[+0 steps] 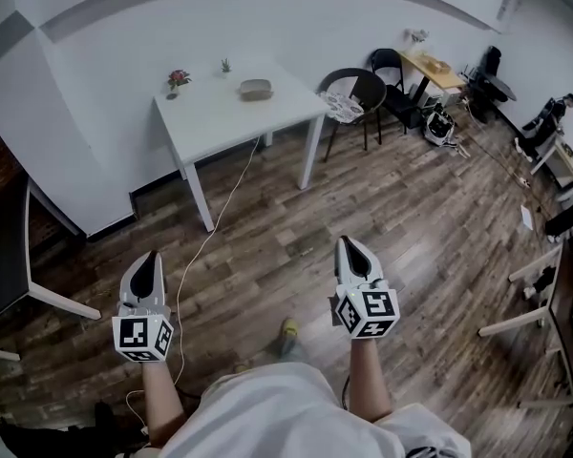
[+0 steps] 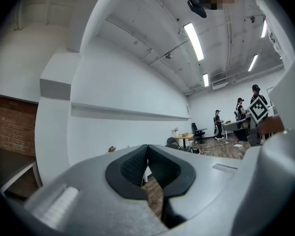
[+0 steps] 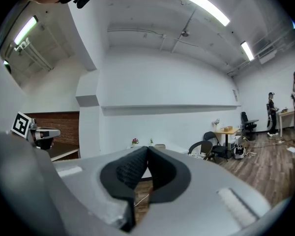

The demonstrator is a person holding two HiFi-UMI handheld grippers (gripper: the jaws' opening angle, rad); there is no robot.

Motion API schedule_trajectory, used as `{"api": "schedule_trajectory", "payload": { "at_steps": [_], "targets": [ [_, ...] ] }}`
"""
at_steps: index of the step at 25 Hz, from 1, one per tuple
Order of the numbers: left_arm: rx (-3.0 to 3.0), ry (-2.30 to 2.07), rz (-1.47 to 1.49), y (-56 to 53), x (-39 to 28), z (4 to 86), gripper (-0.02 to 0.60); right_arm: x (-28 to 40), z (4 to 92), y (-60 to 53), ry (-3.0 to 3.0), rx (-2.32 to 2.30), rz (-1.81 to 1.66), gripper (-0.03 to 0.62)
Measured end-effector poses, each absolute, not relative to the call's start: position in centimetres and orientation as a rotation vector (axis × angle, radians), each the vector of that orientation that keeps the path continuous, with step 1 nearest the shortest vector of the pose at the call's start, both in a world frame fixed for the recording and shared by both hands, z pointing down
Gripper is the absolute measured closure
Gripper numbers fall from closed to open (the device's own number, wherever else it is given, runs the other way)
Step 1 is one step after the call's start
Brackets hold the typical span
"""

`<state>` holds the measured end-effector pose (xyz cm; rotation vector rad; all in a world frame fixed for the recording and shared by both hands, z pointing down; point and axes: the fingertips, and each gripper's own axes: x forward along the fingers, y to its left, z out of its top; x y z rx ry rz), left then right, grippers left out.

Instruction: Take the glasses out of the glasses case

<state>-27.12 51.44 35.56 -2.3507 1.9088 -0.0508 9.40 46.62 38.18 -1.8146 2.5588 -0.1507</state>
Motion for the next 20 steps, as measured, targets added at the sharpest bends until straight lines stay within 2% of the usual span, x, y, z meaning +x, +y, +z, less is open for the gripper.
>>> {"api": "schedule_trajectory", "payload": {
  "at_steps": [20],
  "targets": [
    [-2.433, 1.848, -0.077, 50.3, -24.8, 36.6, 0.569, 10.8, 38.6, 46.4, 2.535, -1.826, -0.173, 0.591]
  ]
}}
